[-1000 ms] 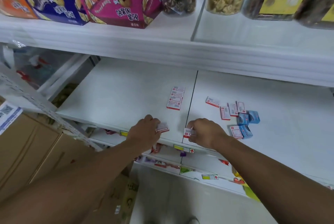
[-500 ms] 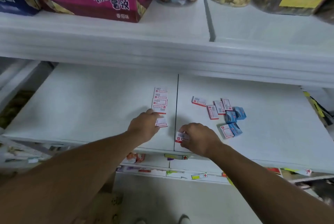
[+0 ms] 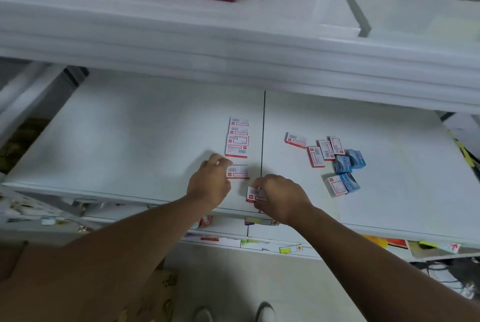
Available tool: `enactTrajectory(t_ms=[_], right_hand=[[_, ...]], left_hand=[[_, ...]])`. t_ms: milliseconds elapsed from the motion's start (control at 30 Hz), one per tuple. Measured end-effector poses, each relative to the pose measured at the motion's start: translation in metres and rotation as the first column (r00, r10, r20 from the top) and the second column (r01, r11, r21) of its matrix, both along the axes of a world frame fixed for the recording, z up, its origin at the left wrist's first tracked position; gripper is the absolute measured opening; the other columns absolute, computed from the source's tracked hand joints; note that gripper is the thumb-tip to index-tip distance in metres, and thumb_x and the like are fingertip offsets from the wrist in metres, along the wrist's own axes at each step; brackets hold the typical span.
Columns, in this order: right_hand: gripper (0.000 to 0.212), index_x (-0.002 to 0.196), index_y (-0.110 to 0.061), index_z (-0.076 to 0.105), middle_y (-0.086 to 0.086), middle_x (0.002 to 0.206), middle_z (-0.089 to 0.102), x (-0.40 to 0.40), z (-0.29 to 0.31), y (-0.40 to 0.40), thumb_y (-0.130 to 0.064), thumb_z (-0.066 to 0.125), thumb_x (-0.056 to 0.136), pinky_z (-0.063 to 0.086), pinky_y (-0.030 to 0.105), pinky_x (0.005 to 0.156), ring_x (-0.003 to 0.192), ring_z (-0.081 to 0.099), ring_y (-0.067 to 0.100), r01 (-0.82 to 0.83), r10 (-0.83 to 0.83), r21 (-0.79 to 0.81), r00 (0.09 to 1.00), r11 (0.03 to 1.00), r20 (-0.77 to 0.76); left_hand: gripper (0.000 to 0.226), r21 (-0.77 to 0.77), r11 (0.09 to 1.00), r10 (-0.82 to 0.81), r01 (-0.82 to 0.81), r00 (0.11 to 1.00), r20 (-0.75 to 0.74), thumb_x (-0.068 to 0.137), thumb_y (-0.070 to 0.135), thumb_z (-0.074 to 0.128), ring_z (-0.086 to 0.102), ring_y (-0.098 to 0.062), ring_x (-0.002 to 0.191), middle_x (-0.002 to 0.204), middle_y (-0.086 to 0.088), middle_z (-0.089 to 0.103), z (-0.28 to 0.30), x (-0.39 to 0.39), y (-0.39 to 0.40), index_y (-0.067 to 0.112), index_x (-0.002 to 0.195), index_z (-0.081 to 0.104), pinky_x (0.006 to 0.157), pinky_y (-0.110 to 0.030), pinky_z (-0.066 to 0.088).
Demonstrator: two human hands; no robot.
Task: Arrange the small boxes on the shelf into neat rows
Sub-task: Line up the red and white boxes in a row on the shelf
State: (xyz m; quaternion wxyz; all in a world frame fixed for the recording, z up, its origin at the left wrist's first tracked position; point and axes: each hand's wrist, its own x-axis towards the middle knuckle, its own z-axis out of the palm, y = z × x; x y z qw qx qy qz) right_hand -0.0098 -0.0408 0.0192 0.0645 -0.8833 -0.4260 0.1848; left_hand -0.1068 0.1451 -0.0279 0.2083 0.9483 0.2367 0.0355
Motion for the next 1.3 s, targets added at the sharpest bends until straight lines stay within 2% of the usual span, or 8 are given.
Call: enactTrajectory(t_ms=[300, 767, 933, 1000, 1067, 1133, 1200, 1300], right_hand=[[0.046, 0.138, -0.030, 0.061, 0.000, 0.130, 0.066, -0.012, -0.008, 0.041, -0.036, 0.071, 0.094, 0.058, 0.040, 0.097, 0.114, 0.067, 0.026, -0.050, 0.052, -0.025, 0.995, 0.998, 0.079], [0.053, 0.143, -0.027, 0.056, 0.004, 0.138, 0.062, -0.018, -0.054, 0.055, -0.036, 0.071, 0.093, 0.059, 0.045, 0.095, 0.122, 0.061, 0.028, -0.113, 0.109, 0.014, 0.979, 0.993, 0.171], [0.041, 0.136, -0.031, 0.061, -0.006, 0.136, 0.064, -0.023, -0.042, 0.033, -0.049, 0.058, 0.099, 0.058, 0.036, 0.089, 0.116, 0.062, 0.020, -0.023, -0.008, 0.181, 0.986, 0.983, 0.169], [0.038, 0.129, -0.034, 0.064, -0.011, 0.128, 0.067, -0.027, -0.037, 0.023, -0.055, 0.054, 0.099, 0.055, 0.026, 0.083, 0.107, 0.064, 0.013, 0.193, -0.204, 0.323, 0.979, 0.926, -0.001], [0.038, 0.130, -0.036, 0.063, -0.014, 0.129, 0.067, -0.034, -0.033, 0.014, -0.056, 0.055, 0.100, 0.052, 0.016, 0.079, 0.104, 0.064, 0.006, 0.461, -0.346, 0.407, 0.880, 0.789, -0.325], [0.033, 0.133, -0.039, 0.060, -0.015, 0.132, 0.066, -0.043, -0.033, 0.008, -0.051, 0.058, 0.102, 0.051, 0.010, 0.077, 0.108, 0.064, 0.004, 0.638, -0.359, 0.402, 0.733, 0.657, -0.577], [0.031, 0.135, -0.044, 0.056, -0.020, 0.131, 0.064, -0.052, -0.036, 0.005, -0.049, 0.057, 0.104, 0.049, 0.005, 0.071, 0.110, 0.064, 0.002, 0.722, -0.348, 0.380, 0.639, 0.578, -0.686], [0.026, 0.131, -0.050, 0.056, -0.040, 0.119, 0.064, -0.058, -0.044, 0.008, -0.042, 0.056, 0.106, 0.046, -0.001, 0.072, 0.110, 0.063, -0.011, 0.803, -0.318, 0.355, 0.536, 0.479, -0.782]], left_hand=[[0.047, -0.067, 0.990, 0.126, -0.125, 0.992, 0.019, 0.099, 0.025, 0.071, 0.057, -0.016, 0.130, 0.154, 0.007, 0.049, 0.000, -0.059, 0.018, 0.030, 0.144, 0.059, 0.106, -0.029, 0.053], [0.045, -0.115, 0.982, 0.151, -0.152, 0.988, -0.019, 0.102, 0.029, 0.066, 0.053, -0.018, 0.135, 0.157, 0.005, 0.047, -0.007, -0.062, 0.006, 0.030, 0.146, 0.058, 0.111, -0.033, 0.050], [0.042, -0.332, 0.910, 0.262, -0.248, 0.965, -0.001, 0.102, 0.024, 0.067, 0.059, -0.017, 0.127, 0.151, 0.006, 0.054, -0.004, -0.060, -0.001, 0.029, 0.143, 0.058, 0.101, -0.026, 0.049], [0.039, -0.486, 0.815, 0.377, -0.315, 0.925, 0.034, 0.104, 0.021, 0.063, 0.059, -0.014, 0.122, 0.147, 0.006, 0.058, 0.000, -0.056, -0.009, 0.028, 0.143, 0.059, 0.096, -0.023, 0.048], [0.035, -0.599, 0.708, 0.488, -0.374, 0.873, 0.031, 0.108, 0.022, 0.057, 0.059, -0.015, 0.123, 0.144, 0.005, 0.061, 0.003, -0.052, -0.021, 0.027, 0.143, 0.059, 0.093, -0.023, 0.048], [0.037, -0.668, 0.619, 0.550, -0.414, 0.835, -0.008, 0.110, 0.028, 0.051, 0.060, -0.023, 0.128, 0.144, 0.003, 0.062, 0.001, -0.050, -0.036, 0.026, 0.146, 0.058, 0.105, -0.036, 0.052], [0.042, -0.697, 0.574, 0.585, -0.431, 0.811, -0.020, 0.110, 0.028, 0.050, 0.060, -0.028, 0.131, 0.147, 0.000, 0.062, -0.003, -0.050, -0.052, 0.025, 0.152, 0.055, 0.112, -0.049, 0.051], [0.044, -0.749, 0.533, 0.647, -0.394, 0.760, 0.060, 0.112, 0.023, 0.049, 0.054, -0.018, 0.139, 0.154, 0.003, 0.056, -0.006, -0.048, -0.070, 0.021, 0.156, 0.051, 0.113, -0.026, 0.039]])
